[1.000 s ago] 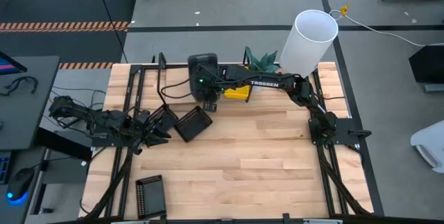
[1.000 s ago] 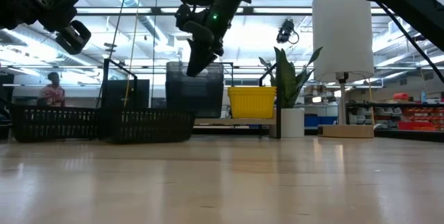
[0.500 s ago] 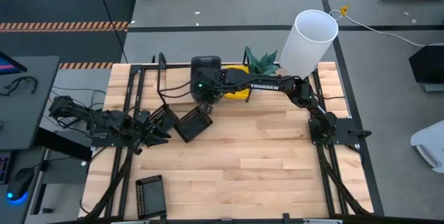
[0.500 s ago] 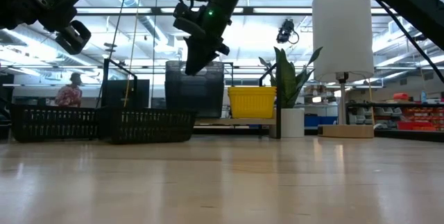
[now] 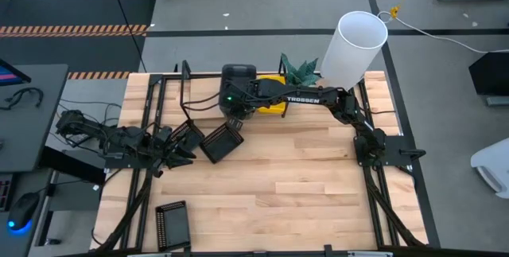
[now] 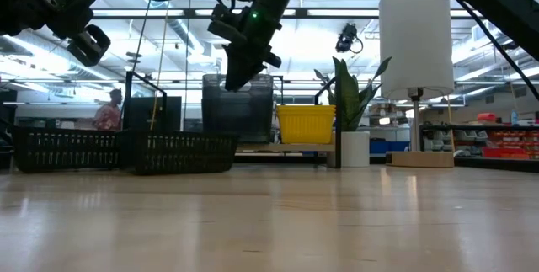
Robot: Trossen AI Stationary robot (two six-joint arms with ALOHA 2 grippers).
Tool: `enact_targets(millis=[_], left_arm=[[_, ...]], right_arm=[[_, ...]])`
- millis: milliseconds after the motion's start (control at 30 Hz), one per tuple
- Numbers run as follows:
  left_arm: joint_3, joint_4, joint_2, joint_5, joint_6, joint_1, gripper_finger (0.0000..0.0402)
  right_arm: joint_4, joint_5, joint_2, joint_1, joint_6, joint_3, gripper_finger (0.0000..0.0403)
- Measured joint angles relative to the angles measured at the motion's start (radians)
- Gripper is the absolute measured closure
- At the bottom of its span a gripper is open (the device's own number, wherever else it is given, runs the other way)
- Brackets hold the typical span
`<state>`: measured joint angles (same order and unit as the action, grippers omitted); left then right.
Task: Stack baskets on shelf by color
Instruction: Put the stack of transparent black bins on the shelf, then stack the top left black bin on the top right black bin
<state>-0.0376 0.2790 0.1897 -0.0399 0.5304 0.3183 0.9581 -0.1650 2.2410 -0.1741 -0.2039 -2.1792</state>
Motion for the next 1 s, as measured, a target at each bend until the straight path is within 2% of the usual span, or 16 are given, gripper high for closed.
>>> enact_targets(millis=[200, 500, 600, 767, 1000], left_arm=[[0.0, 0.0, 0.0, 0.0, 0.0, 0.0, 0.0285], [0.0, 0.0, 0.0, 0.0, 0.0, 0.0, 0.0285], [0.0, 0.0, 0.0, 0.0, 0.0, 0.0, 0.0285], [0.0, 0.0, 0.0, 0.0, 0.0, 0.0, 0.0285], [0.0, 0.0, 0.0, 0.0, 0.0, 0.0, 0.0285]], right_arm=[[0.018, 0.001, -0.002, 0.009, 0.086, -0.028, 0.0302], [0.116, 0.001, -0.005, 0.044, 0.161, -0.176, 0.0245], [0.147, -0.003, -0.054, 0.076, 0.163, -0.152, 0.0234], [0.26, -0.123, -0.128, 0.18, 0.154, -0.135, 0.0236], [0.334, -0.24, -0.151, 0.342, 0.15, -0.134, 0.0238]])
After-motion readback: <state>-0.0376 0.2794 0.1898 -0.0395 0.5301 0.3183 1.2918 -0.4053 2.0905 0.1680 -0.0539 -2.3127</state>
